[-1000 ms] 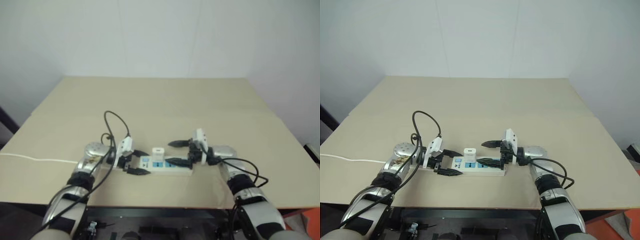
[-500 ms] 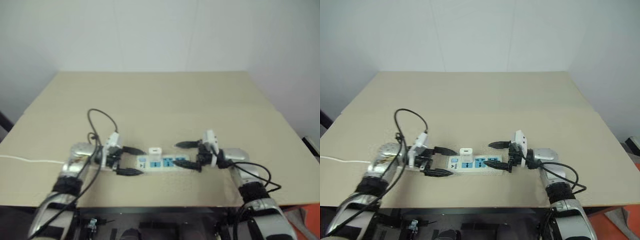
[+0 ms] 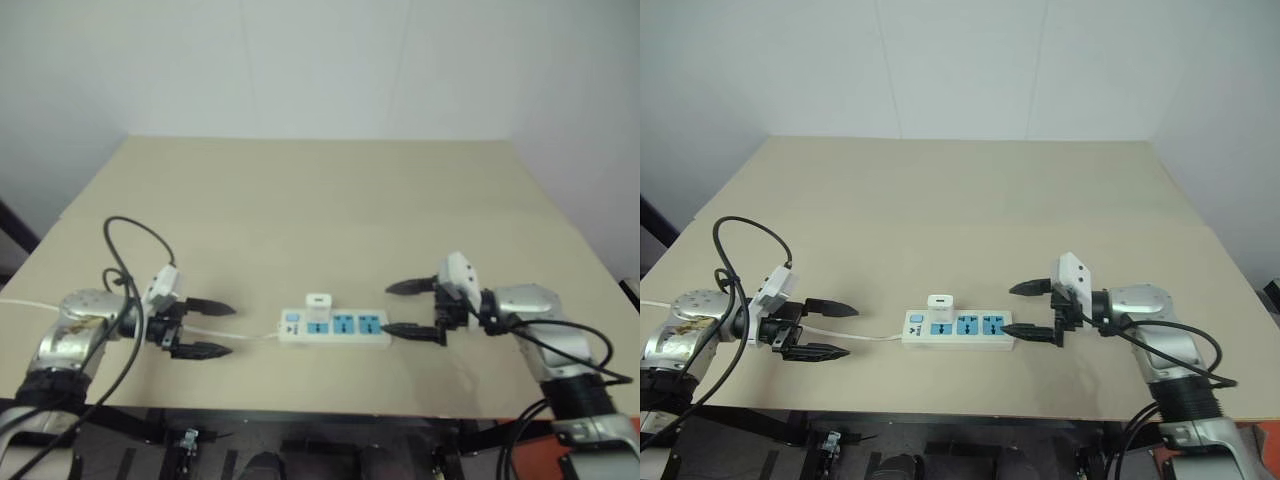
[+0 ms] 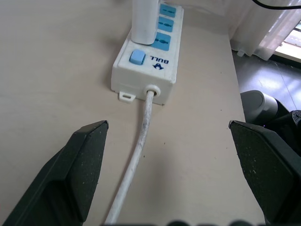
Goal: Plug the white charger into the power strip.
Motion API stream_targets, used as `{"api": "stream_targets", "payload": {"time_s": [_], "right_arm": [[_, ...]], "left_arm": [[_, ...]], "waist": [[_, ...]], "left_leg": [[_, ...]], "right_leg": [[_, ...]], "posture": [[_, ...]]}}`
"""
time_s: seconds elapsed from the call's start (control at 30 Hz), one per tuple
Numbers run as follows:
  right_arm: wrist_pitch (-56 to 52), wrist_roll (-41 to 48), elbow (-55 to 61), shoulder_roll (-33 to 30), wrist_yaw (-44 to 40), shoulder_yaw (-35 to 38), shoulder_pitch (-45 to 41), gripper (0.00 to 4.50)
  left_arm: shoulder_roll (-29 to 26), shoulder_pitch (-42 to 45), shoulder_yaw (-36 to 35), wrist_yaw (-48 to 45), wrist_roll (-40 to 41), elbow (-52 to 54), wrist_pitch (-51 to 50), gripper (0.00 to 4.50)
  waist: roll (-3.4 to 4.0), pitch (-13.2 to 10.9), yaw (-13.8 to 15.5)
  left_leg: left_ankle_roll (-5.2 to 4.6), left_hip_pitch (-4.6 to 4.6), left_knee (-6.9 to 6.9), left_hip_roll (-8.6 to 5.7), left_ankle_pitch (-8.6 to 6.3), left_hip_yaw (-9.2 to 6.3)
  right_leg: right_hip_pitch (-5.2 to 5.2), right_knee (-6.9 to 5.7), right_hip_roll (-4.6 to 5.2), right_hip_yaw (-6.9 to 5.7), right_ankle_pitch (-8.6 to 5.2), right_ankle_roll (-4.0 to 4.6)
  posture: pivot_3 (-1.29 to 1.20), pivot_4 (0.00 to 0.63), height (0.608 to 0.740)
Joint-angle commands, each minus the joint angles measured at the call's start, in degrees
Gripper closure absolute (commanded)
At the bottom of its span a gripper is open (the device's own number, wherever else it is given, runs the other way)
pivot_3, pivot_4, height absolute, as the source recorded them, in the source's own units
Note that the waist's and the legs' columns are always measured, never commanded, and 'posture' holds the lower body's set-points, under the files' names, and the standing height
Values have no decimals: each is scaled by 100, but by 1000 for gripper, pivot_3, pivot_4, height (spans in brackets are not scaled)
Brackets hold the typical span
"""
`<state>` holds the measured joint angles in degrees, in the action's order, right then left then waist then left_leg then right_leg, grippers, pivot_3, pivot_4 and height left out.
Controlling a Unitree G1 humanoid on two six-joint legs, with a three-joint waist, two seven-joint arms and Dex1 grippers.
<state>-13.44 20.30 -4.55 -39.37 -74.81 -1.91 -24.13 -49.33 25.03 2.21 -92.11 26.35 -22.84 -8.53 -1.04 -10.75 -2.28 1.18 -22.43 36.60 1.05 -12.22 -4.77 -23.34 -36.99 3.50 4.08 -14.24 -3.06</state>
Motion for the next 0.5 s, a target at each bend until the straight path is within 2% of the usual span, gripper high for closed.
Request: {"api": "stream_targets", "payload": {"time_s": [0.03, 0.5], "right_arm": [[4, 58, 491, -383, -28, 240, 313, 0], [-313, 332, 1177, -1041, 277, 738, 963, 0]], "left_arm": [[4, -117, -168, 19, -50, 117, 49, 12], [340, -40, -171, 104, -207, 2, 60, 12]], "waist": [[0, -1, -7], [-5, -6, -11]], "left_leg": [[0, 0, 0, 0, 0, 1], [0, 0, 0, 1, 0, 3]], "right_leg": [[0, 0, 1, 1, 0, 0], [0, 1, -1, 3, 0, -1]], "posture": [[0, 150, 740], [0, 150, 740]]}}
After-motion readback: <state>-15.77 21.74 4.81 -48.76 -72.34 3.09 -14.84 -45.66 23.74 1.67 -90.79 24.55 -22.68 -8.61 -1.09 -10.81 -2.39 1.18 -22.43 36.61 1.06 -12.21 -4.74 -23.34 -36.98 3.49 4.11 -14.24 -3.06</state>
